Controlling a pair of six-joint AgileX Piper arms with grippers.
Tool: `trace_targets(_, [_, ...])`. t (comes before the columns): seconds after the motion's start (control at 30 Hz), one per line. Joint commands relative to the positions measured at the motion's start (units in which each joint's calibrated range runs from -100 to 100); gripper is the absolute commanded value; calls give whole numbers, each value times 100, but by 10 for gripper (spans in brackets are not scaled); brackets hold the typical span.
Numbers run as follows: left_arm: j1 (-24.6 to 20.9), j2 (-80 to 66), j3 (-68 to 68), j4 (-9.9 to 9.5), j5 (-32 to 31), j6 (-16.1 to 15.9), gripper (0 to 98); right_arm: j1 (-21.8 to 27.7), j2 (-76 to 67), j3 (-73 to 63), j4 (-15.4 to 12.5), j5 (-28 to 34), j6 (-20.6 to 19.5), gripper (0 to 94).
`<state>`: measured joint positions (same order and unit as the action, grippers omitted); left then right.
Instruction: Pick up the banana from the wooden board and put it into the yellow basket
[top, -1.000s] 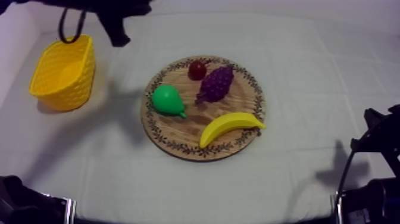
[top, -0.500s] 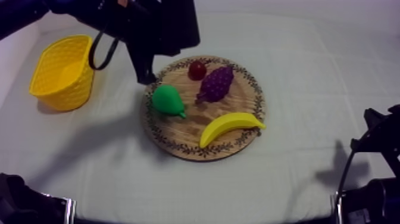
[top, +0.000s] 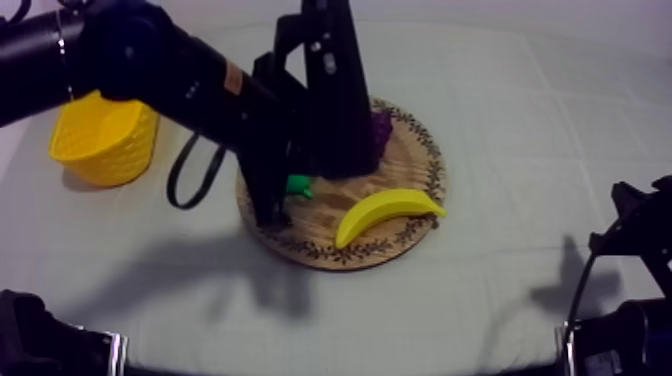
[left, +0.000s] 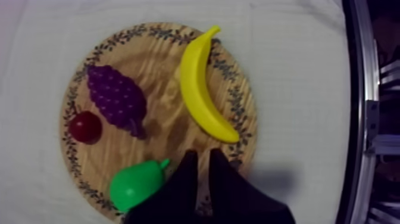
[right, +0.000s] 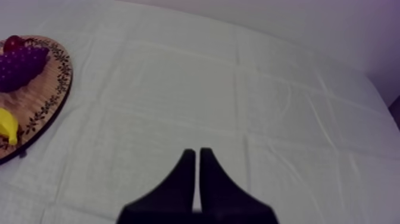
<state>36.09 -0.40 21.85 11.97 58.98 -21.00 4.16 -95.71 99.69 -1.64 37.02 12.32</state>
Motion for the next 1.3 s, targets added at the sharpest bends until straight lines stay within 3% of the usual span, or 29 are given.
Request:
trace_targets(0.0, [34,8,191,140,-264,-9,87,-3,-4,-3,0,-1,2,6])
trace_targets(0.13, [122,24,393,282,-613,124,87,-15,-4,-3,3,-1,2,6])
trace_targets(0.27, [219,56,466,242,-868,364,87,-29,-4,-3,5,-1,2,6])
trace_targets(0.47, [232,93,434,232,-1022,458,92,-110,-4,-3,5,-1,3,6])
trace_targets(0.53, [225,103,419,194,-1042,535,210,-130,-4,-3,5,-1,0,6])
trace_targets(0.63, [207,113,417,147,-1056,568,468,-142,-4,-3,5,-1,1,6])
trace_targets(0.8, [201,75,529,88,-1224,526,633,-147,-4,-3,5,-1,1,6])
trace_targets(0.93, [146,64,635,74,-1277,531,672,-148,-4,-3,5,-1,2,6])
trace_targets(1.27, [88,537,445,123,-1219,527,657,-148,-4,-3,5,-1,2,6])
